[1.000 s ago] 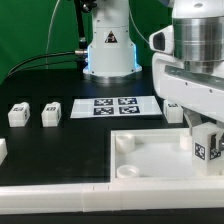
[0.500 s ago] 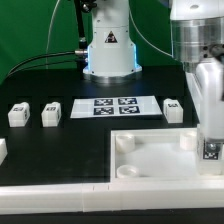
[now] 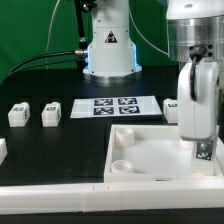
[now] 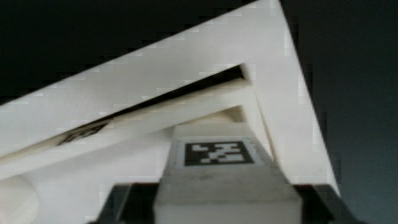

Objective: Assemble one leg

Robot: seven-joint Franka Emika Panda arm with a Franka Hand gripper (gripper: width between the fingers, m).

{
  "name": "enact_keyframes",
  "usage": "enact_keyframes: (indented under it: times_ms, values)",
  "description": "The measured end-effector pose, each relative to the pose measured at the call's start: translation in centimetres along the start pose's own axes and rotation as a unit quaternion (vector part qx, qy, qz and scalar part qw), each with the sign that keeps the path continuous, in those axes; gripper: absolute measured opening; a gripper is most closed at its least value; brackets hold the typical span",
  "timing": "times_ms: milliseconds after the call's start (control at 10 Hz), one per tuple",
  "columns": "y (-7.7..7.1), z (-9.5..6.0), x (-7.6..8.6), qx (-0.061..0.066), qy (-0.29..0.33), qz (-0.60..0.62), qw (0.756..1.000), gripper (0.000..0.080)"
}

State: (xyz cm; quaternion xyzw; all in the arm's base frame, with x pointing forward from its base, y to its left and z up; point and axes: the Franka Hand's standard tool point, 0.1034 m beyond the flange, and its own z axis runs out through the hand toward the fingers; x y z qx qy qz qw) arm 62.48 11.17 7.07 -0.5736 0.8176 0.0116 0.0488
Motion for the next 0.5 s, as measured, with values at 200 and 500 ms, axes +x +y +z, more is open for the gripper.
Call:
enact_keyframes:
  times_ms: [200, 500]
  values:
    - [0.06, 0.03, -0.10, 0.000, -0.001, -0.006, 1.000, 0.0473]
    - [0.09, 0.04, -0.13, 0.000, -0.001, -0.009, 1.000, 0.0635]
